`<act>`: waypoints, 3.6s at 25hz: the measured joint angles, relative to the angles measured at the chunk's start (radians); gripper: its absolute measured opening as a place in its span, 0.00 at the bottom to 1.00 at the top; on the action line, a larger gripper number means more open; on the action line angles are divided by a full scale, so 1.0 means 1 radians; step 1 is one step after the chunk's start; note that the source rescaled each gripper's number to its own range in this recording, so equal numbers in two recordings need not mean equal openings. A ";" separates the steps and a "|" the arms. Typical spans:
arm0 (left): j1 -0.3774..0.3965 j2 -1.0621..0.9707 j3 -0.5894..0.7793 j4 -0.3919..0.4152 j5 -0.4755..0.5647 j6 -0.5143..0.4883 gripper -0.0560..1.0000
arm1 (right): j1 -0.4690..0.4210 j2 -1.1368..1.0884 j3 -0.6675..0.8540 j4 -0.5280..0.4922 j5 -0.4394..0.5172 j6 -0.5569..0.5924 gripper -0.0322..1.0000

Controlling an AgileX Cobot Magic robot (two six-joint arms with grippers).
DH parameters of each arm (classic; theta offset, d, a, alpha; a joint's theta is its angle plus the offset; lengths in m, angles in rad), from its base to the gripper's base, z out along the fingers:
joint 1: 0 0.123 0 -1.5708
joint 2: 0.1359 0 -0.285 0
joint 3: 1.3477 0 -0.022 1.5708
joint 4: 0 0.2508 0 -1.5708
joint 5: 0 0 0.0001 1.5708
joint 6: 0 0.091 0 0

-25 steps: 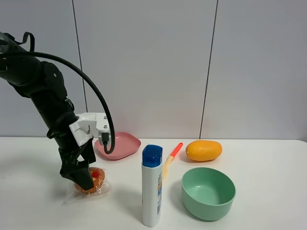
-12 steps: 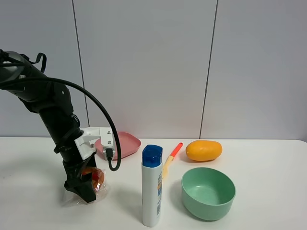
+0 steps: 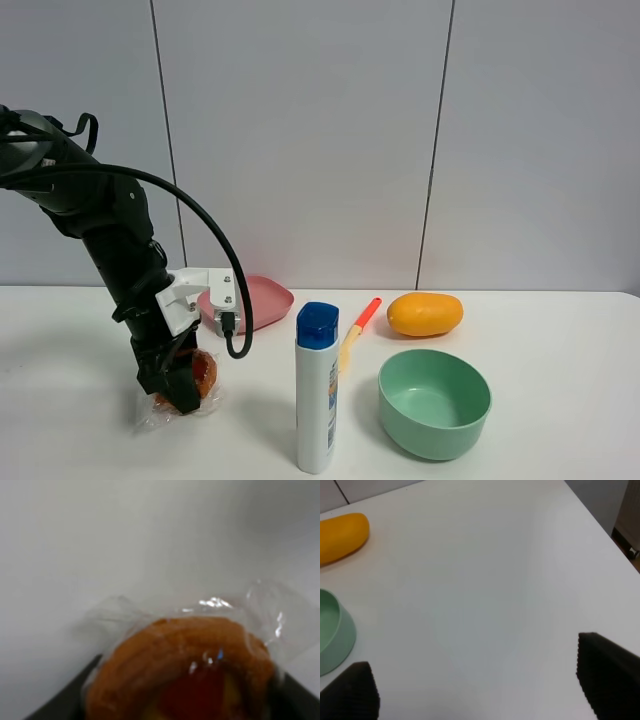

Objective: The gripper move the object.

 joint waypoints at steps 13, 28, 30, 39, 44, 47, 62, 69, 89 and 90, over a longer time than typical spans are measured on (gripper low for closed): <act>-0.001 -0.149 -0.120 0.004 0.090 -0.061 0.05 | 0.000 0.000 0.000 0.000 0.000 0.000 1.00; 0.032 -0.015 -0.584 0.004 0.193 -1.209 0.05 | 0.000 0.000 0.000 0.000 0.000 0.000 1.00; 0.037 0.010 -0.603 0.004 0.202 -1.240 0.05 | 0.000 0.000 0.000 0.000 0.000 0.000 1.00; 0.045 0.103 -0.609 -0.050 0.129 -1.237 0.05 | 0.000 0.000 0.000 0.000 0.000 0.000 1.00; 0.053 0.170 -0.614 -0.078 0.101 -1.204 0.05 | 0.000 0.000 0.000 0.000 0.000 0.000 1.00; 0.059 0.220 -0.649 -0.086 0.104 -1.204 0.05 | 0.000 0.000 0.000 0.000 0.000 0.000 1.00; 0.057 0.351 -0.761 -0.093 0.128 -1.070 0.11 | 0.000 0.000 0.000 0.000 0.000 0.000 1.00; 0.044 0.358 -0.762 -0.117 0.100 -0.997 0.48 | 0.000 0.000 0.000 0.000 0.000 0.000 1.00; -0.022 0.088 -0.969 0.261 0.369 -1.027 0.73 | 0.000 0.000 0.000 0.000 0.000 0.000 1.00; -0.024 0.060 -0.989 0.307 0.400 -1.036 0.73 | 0.000 0.000 0.000 0.000 0.000 0.000 1.00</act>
